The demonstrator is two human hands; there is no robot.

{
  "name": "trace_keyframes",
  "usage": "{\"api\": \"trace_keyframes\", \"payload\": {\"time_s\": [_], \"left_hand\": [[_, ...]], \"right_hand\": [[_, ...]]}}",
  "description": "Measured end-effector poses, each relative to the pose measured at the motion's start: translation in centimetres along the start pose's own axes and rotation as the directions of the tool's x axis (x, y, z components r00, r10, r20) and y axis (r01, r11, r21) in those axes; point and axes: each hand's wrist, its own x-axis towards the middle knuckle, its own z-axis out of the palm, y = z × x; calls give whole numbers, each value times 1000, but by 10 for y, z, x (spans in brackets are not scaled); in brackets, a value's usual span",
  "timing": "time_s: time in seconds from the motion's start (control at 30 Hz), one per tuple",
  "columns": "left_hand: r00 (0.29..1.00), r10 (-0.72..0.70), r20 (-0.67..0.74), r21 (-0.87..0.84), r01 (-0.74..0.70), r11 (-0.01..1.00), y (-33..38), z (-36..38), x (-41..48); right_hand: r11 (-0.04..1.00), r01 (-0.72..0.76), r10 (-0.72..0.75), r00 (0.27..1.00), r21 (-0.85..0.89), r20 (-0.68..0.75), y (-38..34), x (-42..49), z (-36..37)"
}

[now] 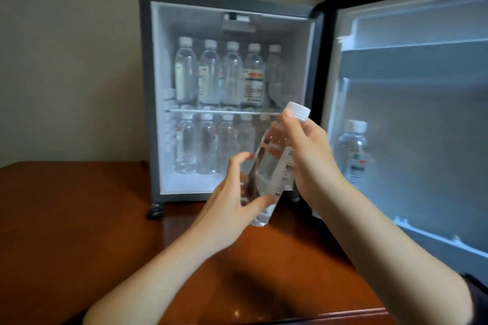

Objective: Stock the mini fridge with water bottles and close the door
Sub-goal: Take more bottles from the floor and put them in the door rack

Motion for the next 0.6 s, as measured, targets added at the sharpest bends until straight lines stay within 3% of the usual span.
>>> {"api": "trace_keyframes", "payload": {"time_s": [0.27, 0.6], "left_hand": [[989, 47, 139, -163, -24, 986, 35, 84, 46], [986, 156, 58, -165, -145, 976, 67, 144, 61]], "right_hand": [[977, 114, -153, 963, -180, -220, -17, 21, -84], [913, 207, -327, 886, -352, -329, -31, 37, -139]]}}
